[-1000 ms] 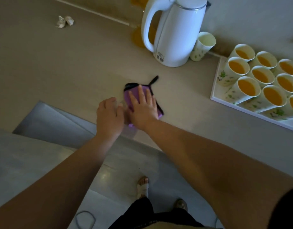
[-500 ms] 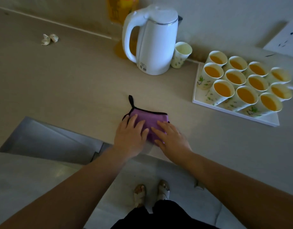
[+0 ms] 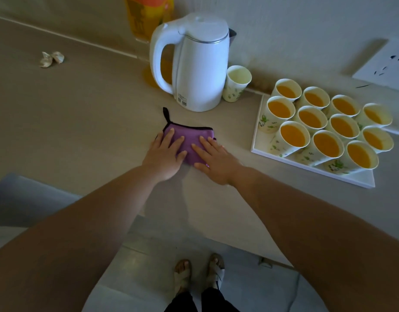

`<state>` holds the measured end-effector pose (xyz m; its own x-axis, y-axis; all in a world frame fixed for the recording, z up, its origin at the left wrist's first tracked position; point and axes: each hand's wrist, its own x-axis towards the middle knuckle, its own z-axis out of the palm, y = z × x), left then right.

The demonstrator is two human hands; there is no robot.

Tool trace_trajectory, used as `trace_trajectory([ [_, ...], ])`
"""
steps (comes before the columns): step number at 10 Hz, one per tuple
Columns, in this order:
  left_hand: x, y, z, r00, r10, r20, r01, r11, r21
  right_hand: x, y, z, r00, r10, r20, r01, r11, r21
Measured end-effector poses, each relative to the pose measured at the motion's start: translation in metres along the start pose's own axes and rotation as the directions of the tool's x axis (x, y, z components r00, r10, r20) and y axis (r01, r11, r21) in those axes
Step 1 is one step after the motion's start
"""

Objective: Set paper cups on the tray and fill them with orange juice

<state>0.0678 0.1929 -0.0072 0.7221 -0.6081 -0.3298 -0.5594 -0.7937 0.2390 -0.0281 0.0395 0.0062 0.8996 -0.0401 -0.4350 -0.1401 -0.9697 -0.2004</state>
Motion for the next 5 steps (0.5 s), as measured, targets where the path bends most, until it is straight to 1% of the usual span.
trace_trajectory([
  [2,-0.004,0.003,-0.005,0.999,-0.005,-0.035,0.003,0.999,-0.053,0.002,0.0,0.002,0.999,0.004,-0.041,-0.004,1.0,0.003],
  [3,-0.002,0.003,-0.012,0.997,0.005,-0.071,-0.012,0.995,-0.103,0.0,-0.002,-0.004,0.999,0.002,-0.047,0.001,0.998,0.056],
  [4,0.003,0.002,-0.02,0.997,0.001,-0.081,-0.013,0.988,-0.152,-0.007,-0.008,-0.022,0.999,0.034,0.002,-0.033,0.965,0.259],
  [5,0.006,0.012,-0.034,0.994,0.068,-0.086,-0.077,0.992,-0.102,-0.025,-0.008,-0.044,0.993,0.113,0.011,-0.106,0.878,0.467],
])
